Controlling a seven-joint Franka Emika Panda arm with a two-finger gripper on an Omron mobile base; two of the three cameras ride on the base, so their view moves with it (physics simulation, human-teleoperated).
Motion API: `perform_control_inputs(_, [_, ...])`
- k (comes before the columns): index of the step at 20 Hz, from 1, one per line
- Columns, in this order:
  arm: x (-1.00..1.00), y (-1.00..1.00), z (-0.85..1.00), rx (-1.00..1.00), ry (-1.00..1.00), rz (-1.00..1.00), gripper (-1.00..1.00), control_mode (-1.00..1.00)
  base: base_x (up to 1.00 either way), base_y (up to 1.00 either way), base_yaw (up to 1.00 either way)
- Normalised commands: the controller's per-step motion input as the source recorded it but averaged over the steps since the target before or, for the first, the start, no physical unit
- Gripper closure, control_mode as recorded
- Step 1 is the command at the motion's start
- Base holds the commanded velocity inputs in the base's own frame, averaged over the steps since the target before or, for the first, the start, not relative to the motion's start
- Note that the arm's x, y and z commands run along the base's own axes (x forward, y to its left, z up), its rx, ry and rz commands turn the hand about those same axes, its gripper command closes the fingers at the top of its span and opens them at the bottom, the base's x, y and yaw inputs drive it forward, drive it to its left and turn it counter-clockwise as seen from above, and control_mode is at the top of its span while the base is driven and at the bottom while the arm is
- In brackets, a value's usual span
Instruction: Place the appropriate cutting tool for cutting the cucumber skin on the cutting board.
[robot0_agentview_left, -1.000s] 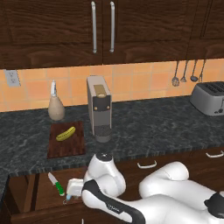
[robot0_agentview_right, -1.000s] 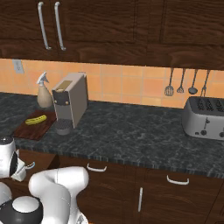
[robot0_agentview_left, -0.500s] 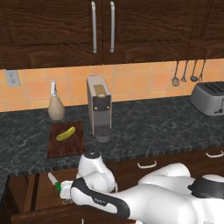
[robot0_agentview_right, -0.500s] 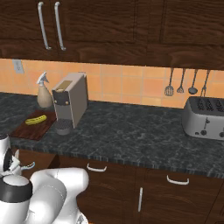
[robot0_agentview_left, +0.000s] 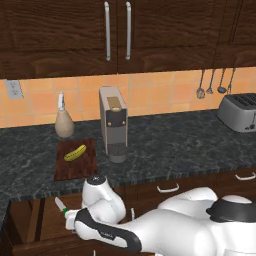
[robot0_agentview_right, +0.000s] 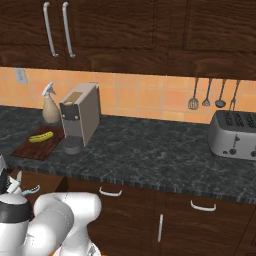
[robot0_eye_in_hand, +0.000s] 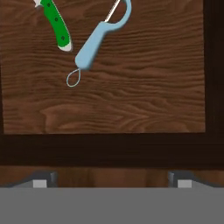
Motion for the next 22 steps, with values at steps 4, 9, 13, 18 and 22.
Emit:
perform_control_inputs(4, [0.18, 0.0, -0.11, -0.03, -0.02, 0.0, -1.0, -1.0, 0.0, 0.0, 0.0])
perform_control_inputs(9, [0.12, 0.0, 0.0, 0.0, 0.0, 0.0, -1.0, -1.0, 0.0, 0.0, 0.0])
perform_control_inputs(13, [0.0, 0.0, 0.0, 0.0, 0.0, 0.0, -1.0, -1.0, 0.0, 0.0, 0.0])
perform_control_inputs(18, [0.02, 0.0, 0.01, 0.0, -0.05, 0.0, -1.0, -1.0, 0.0, 0.0, 0.0])
perform_control_inputs(22, [0.11, 0.0, 0.0, 0.0, -0.09, 0.0, -1.0, -1.0, 0.0, 0.0, 0.0])
